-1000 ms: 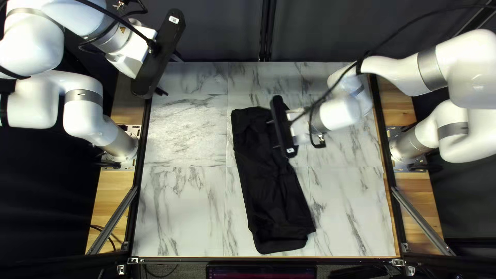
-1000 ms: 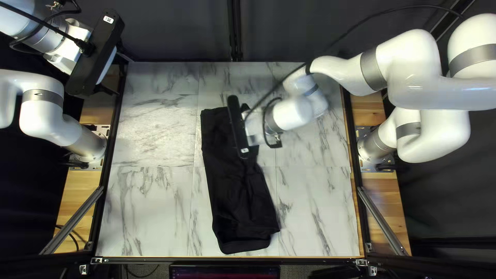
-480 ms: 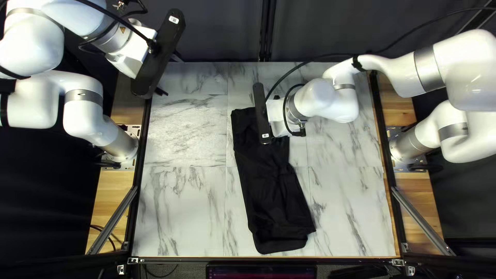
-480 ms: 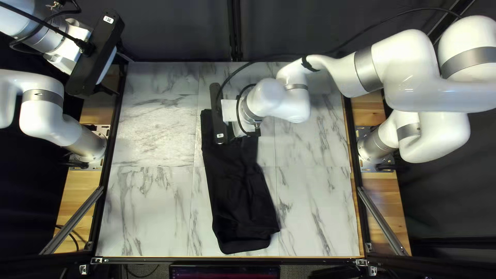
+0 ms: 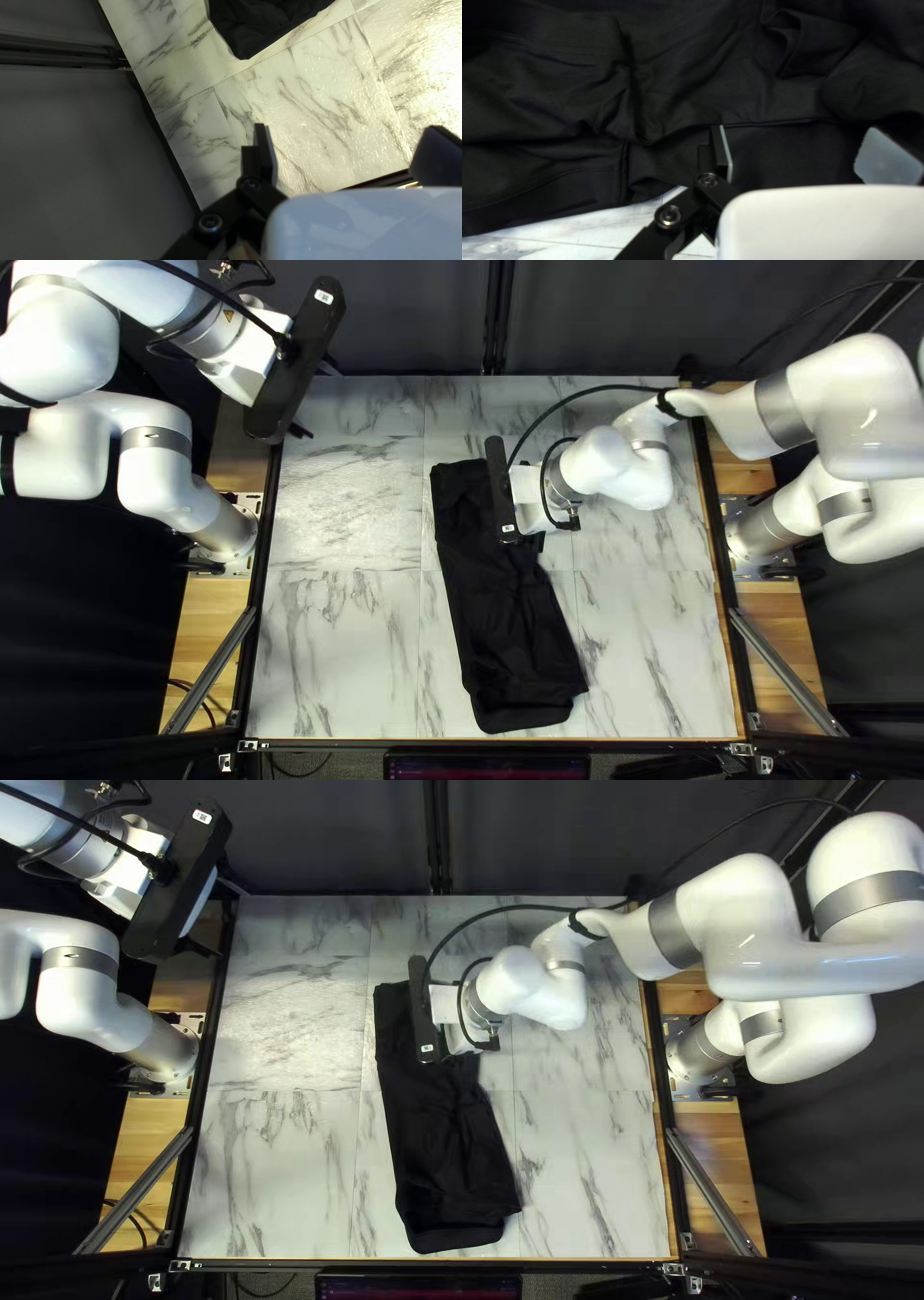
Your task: Fold t-shirt
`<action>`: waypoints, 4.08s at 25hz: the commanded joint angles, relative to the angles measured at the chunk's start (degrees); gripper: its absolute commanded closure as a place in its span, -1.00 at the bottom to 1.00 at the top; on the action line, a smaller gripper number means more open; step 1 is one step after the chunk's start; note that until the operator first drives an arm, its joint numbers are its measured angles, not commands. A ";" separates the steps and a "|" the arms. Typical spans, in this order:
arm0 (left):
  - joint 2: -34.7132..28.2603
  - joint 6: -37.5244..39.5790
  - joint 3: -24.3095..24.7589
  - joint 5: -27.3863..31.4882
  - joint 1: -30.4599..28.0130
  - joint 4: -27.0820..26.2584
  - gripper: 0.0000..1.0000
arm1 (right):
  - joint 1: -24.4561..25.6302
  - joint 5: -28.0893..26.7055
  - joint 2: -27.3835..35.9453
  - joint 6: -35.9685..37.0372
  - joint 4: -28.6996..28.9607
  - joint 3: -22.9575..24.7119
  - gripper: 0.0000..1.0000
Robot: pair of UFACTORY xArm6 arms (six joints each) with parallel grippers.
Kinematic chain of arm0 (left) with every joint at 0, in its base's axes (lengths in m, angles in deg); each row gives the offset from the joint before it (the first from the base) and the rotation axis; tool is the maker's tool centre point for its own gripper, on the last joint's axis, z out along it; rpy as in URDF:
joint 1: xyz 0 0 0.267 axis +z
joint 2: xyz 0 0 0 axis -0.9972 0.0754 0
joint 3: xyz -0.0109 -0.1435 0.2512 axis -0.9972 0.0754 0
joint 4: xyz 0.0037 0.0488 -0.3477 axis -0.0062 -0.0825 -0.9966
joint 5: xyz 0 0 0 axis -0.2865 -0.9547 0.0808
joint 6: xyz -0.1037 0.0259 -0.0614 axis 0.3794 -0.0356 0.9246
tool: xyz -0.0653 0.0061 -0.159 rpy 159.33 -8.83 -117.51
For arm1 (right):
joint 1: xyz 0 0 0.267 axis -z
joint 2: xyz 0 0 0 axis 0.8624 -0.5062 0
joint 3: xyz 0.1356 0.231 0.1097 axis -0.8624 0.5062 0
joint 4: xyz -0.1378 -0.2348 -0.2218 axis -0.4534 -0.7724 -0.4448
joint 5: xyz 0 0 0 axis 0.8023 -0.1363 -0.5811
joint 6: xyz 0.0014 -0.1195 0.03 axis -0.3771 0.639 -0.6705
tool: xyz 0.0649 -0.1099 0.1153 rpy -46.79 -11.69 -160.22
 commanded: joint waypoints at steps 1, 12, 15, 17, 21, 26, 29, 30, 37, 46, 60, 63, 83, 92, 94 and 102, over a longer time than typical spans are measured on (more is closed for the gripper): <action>0.00 0.00 0.00 0.00 0.00 0.00 -1.00 | 0.74 1.46 -0.49 -0.49 -0.51 0.55 -1.00; 0.00 0.00 0.00 0.00 0.00 0.00 -1.00 | 3.84 4.19 -5.20 -5.43 -8.93 -2.36 -1.00; 0.00 0.00 0.00 0.00 0.00 0.00 -1.00 | 5.02 4.43 -6.09 -10.21 -15.26 -3.28 -1.00; 0.00 0.00 0.00 0.00 0.00 0.00 -1.00 | 5.27 4.31 -6.29 -11.31 -16.97 -3.94 -1.00; 0.00 0.00 0.00 0.00 0.00 0.00 -1.00 | 5.62 6.20 -7.16 -7.37 -13.97 -4.66 -1.00; 0.00 0.00 0.00 0.00 0.00 0.00 -1.00 | 2.81 9.98 -9.43 17.41 13.41 -5.76 -1.00; 0.00 0.00 0.00 0.00 0.00 0.00 -1.00 | -0.12 10.38 -10.03 36.44 35.20 -7.22 -1.00; 0.00 0.00 0.00 0.00 0.00 0.00 -1.00 | -1.32 10.31 -9.95 46.34 46.29 -7.90 -1.00; 0.00 0.00 0.00 0.00 0.00 0.00 -1.00 | -3.49 10.04 -8.39 62.31 64.41 -8.97 -0.96; 0.00 0.00 0.00 0.00 0.00 0.00 -1.00 | -3.43 10.53 -9.20 55.01 56.35 -8.59 1.00; 0.00 0.00 0.00 0.00 0.00 0.00 -1.00 | 0.79 7.59 3.09 2.52 -0.79 0.42 1.00; 0.00 0.00 0.00 0.00 0.00 0.00 -1.00 | 0.62 5.94 5.29 -1.83 -4.63 0.94 1.00; 0.00 0.00 0.00 0.00 0.00 0.00 -1.00 | -6.78 8.33 9.81 7.29 18.70 9.78 1.00; 0.00 0.00 0.00 0.00 0.00 0.00 -1.00 | -14.76 13.57 1.63 67.94 89.32 -1.81 1.00; 0.00 0.00 0.00 0.00 0.00 0.00 -1.00 | -14.45 13.88 0.65 77.63 99.03 -4.15 1.00; 0.00 0.00 0.00 0.00 0.00 0.00 -1.00 | -10.99 16.89 -3.77 130.53 147.99 -14.08 -1.00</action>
